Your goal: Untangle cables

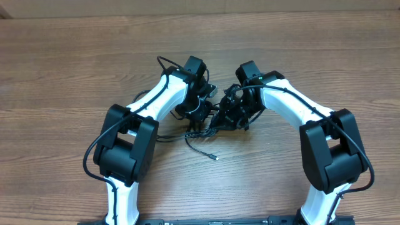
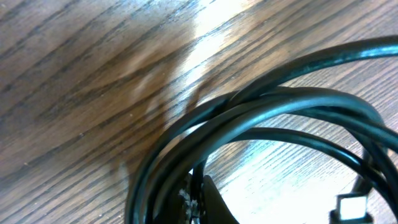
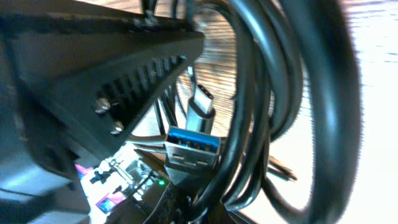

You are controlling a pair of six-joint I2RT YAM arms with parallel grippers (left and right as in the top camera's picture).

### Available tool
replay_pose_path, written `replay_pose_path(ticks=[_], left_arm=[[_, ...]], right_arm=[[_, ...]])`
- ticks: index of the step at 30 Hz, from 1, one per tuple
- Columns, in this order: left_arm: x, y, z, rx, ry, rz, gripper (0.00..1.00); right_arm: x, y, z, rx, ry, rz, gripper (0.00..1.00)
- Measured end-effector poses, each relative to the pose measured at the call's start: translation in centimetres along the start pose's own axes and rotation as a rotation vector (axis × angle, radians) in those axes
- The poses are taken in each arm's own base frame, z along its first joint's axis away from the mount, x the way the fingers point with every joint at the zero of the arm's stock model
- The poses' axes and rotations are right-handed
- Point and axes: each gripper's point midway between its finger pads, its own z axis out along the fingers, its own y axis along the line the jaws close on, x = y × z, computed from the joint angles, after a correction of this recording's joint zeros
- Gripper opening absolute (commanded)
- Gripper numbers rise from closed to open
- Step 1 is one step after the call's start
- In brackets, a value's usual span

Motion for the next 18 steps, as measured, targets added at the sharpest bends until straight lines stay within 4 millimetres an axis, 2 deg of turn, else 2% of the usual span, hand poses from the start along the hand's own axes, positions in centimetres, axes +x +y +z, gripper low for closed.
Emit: replay_pose_path(ticks=[5, 10, 14, 16, 18], left_arm=[[0.0, 0.4, 0.0, -0.022, -0.001, -0.029, 0.04], [0.0, 1.6, -0.1, -0.096, -0.004, -0.103, 0.04], [0.0, 2.4, -0.2, -0.140, -0.008, -0.154, 0.06], [0.0, 2.6, -0.2, -0.154, -0.010, -0.172, 0.06], [0.0, 2.7, -0.2, -0.160, -0.011, -0.182, 0.08]], right_arm=[[0.5, -1.4, 0.2, 0.083, 0.000, 0.011, 0.04], [1.4, -1.5, 1.4, 0.155, 0.007, -0.013, 0.04], [2.2, -2.5, 2.3, 0.261, -0.011, 0.035, 0.04], [2.4, -3.1, 2.6, 0.321, -0.034, 0.066, 0.12], [2.2, -3.6, 2.8, 0.374, -0.069, 0.086, 0.26]])
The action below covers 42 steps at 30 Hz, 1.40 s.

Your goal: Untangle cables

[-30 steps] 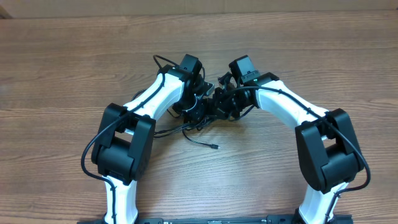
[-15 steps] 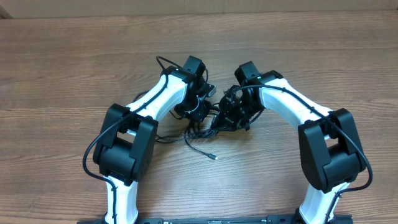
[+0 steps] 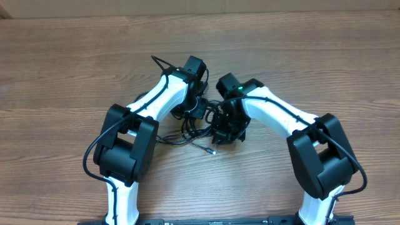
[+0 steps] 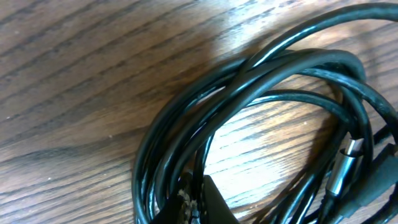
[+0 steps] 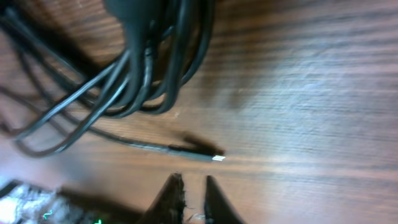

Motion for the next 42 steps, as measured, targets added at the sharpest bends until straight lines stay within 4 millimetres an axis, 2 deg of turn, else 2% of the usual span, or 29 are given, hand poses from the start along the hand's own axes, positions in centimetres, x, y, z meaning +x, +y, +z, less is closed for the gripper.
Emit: replay_pose_path(ticks=[3, 6, 10, 13, 15, 22, 24, 25, 26, 30, 35, 40, 42], left_arm=[[0.0, 0.1, 0.0, -0.007, -0.001, -0.008, 0.09], [0.0, 0.2, 0.0, -0.010, -0.002, -0.016, 0.09], [0.0, 0.2, 0.0, -0.010, -0.002, -0.019, 0.09], [0.0, 0.2, 0.0, -0.010, -0.002, -0.019, 0.10], [0.0, 0.2, 0.0, -0.010, -0.002, -0.019, 0.10], [0.0, 0.2, 0.0, -0.010, -0.002, -0.019, 0.11], [-0.1, 0.2, 0.0, -0.010, -0.003, -0.019, 0.11], [0.0, 0.2, 0.0, -0.010, -0.002, -0.019, 0.11], [0.0, 0.2, 0.0, -0.010, -0.002, -0.019, 0.11], [0.0, 0.2, 0.0, -0.010, -0.002, -0.019, 0.11], [0.0, 0.2, 0.0, -0.010, -0.002, -0.019, 0.12], [0.0, 0.2, 0.0, -0.010, -0.002, -0.019, 0.12], [0.0, 0.2, 0.0, -0.010, -0.002, -0.019, 0.12]], right_arm=[[-0.9, 0.1, 0.3, 0.032, -0.066, 0.018, 0.30], [-2.6, 0.9, 0.1, 0.006, -0.142, 0.028, 0.30], [-4.4, 0.8, -0.6, -0.022, -0.193, 0.090, 0.30], [-5.6, 0.7, -1.3, -0.064, -0.211, 0.140, 0.21], [-5.7, 0.7, -1.6, -0.094, -0.191, 0.161, 0.16], [-4.8, 2.4, -2.0, -0.208, -0.099, 0.166, 0.14], [-4.9, 2.7, -2.1, -0.223, -0.101, 0.164, 0.15], [-5.0, 2.8, -2.2, -0.228, -0.105, 0.163, 0.19], [-5.2, 2.7, -2.1, -0.221, -0.114, 0.178, 0.24], [-5.8, 2.1, -1.6, -0.154, -0.182, 0.243, 0.29], [-6.2, 2.6, -1.0, -0.119, -0.259, 0.261, 0.28], [-6.3, 1.2, -0.2, -0.067, -0.295, 0.299, 0.27], [-6.5, 0.9, -0.2, -0.057, -0.305, 0.308, 0.24]])
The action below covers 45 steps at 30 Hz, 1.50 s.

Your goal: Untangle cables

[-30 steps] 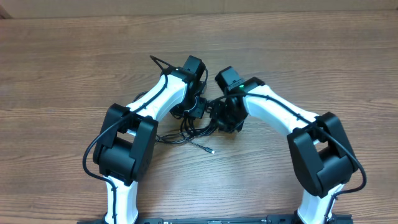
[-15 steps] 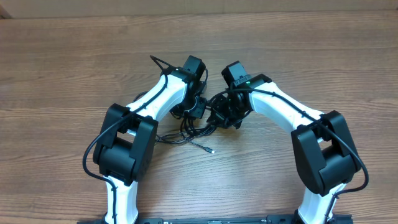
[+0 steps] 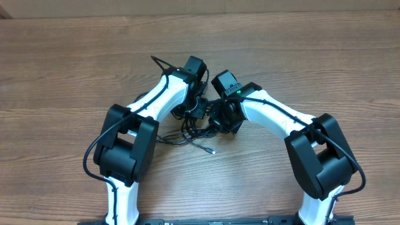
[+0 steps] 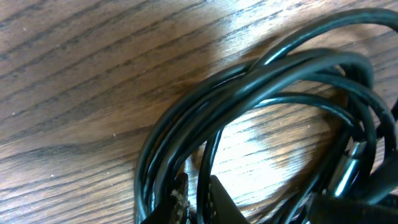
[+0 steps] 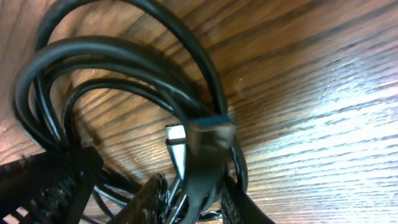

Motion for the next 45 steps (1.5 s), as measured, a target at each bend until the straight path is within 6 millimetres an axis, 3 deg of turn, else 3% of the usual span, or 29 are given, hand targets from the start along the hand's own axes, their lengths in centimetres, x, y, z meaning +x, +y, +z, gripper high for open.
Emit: replay_pose_path(ticks=[22, 23, 24, 30, 34, 39, 45], left_arm=[[0.0, 0.0, 0.0, 0.000, 0.000, 0.000, 0.11], [0.0, 0.0, 0.0, 0.000, 0.000, 0.000, 0.11], [0.0, 0.0, 0.0, 0.000, 0.000, 0.000, 0.11], [0.0, 0.0, 0.0, 0.000, 0.000, 0.000, 0.09], [0.1, -0.3, 0.0, 0.011, 0.003, 0.003, 0.08], [0.1, -0.4, 0.0, 0.010, 0.002, 0.006, 0.09], [0.1, -0.3, 0.0, 0.002, 0.001, 0.005, 0.09]], right_arm=[[-1.0, -0.2, 0.3, 0.051, -0.133, -0.031, 0.19], [-1.1, -0.2, 0.3, 0.052, -0.139, -0.031, 0.15], [-1.2, -0.2, 0.3, 0.053, -0.148, -0.034, 0.04], [-1.1, -0.9, 0.2, 0.084, -0.147, -0.032, 0.04], [-0.1, -2.2, -1.4, 0.128, -0.115, -0.018, 0.04], [0.9, -2.2, -3.9, 0.105, -0.079, -0.005, 0.20], [3.1, -3.0, -3.3, 0.137, -0.028, -0.003, 0.29]])
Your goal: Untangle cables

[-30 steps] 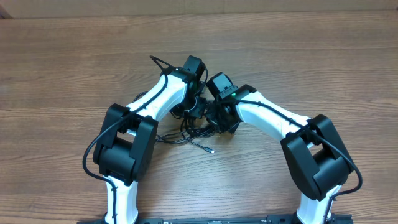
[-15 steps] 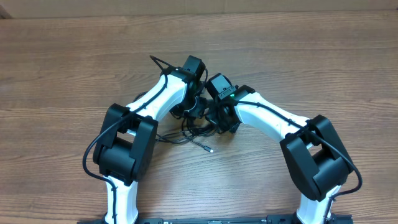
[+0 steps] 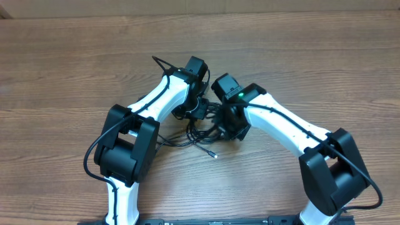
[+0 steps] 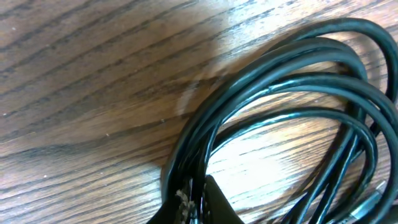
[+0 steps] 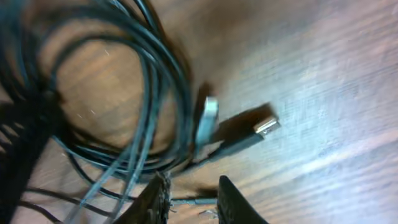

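A tangle of black cables [image 3: 195,130] lies on the wooden table between both arms. In the left wrist view the looped strands [image 4: 280,93] fill the right side, and my left gripper [image 4: 196,191] is shut on one strand at the loop's lower left. It sits at the tangle's far side [image 3: 199,107]. My right gripper [image 5: 193,198] stands open low over the table at the tangle's right [image 3: 230,130], with a thin cable lying between its fingers. Ahead of it lie a silver plug [image 5: 208,115] and a USB plug [image 5: 266,126] beside the coil [image 5: 143,81].
A thin cable end with a small plug [image 3: 215,155] trails out toward the near side of the table [image 3: 325,56]. The left arm's own black cable [image 3: 159,62] loops out behind its wrist. The two wrists stand close together over the tangle.
The USB plug that stood between my right fingers now lies on the table ahead of them, and the right gripper sits lower and open. The left jaws have narrowed on the strand.
At first my right gripper was deep in the bundle, plugs close to its camera. Then it was nearly shut over bare table near the thin cable end. Later it was open around a USB plug; now that plug lies free. The left gripper stayed at the loop throughout.
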You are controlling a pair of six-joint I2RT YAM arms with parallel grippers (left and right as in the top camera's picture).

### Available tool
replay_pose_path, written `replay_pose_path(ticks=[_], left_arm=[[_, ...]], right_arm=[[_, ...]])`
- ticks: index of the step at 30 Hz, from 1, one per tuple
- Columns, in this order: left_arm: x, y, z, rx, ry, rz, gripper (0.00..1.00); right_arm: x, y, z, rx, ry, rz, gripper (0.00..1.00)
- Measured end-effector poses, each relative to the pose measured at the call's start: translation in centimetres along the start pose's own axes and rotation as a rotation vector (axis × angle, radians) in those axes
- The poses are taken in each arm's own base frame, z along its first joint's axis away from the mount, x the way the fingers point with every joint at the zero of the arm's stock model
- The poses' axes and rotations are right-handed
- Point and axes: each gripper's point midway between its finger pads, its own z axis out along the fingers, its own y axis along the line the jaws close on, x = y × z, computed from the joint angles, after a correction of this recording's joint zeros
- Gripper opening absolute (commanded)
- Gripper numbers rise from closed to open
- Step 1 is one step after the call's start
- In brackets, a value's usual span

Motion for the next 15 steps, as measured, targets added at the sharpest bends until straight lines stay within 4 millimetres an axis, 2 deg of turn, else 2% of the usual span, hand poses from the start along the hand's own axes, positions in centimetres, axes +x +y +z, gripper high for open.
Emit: replay_pose_path(ticks=[6, 7, 10, 14, 15], left_arm=[[0.0, 0.0, 0.0, -0.002, 0.000, 0.000, 0.09], [0.0, 0.0, 0.0, -0.002, 0.000, 0.000, 0.09], [0.0, 0.0, 0.0, -0.002, -0.001, 0.000, 0.09], [0.0, 0.0, 0.0, -0.002, 0.000, 0.000, 0.09], [0.0, 0.0, 0.0, -0.003, 0.000, 0.000, 0.09]], right_arm=[[2.6, -0.9, 1.7, 0.044, 0.014, -0.020, 0.27], [2.4, -0.6, 1.8, 0.035, 0.003, -0.021, 0.27], [0.9, -0.1, 1.7, 0.010, -0.044, -0.003, 0.15], [-1.9, -1.1, 1.2, 0.017, -0.091, 0.069, 0.04], [-2.5, -1.4, 1.1, 0.019, -0.098, 0.088, 0.04]])
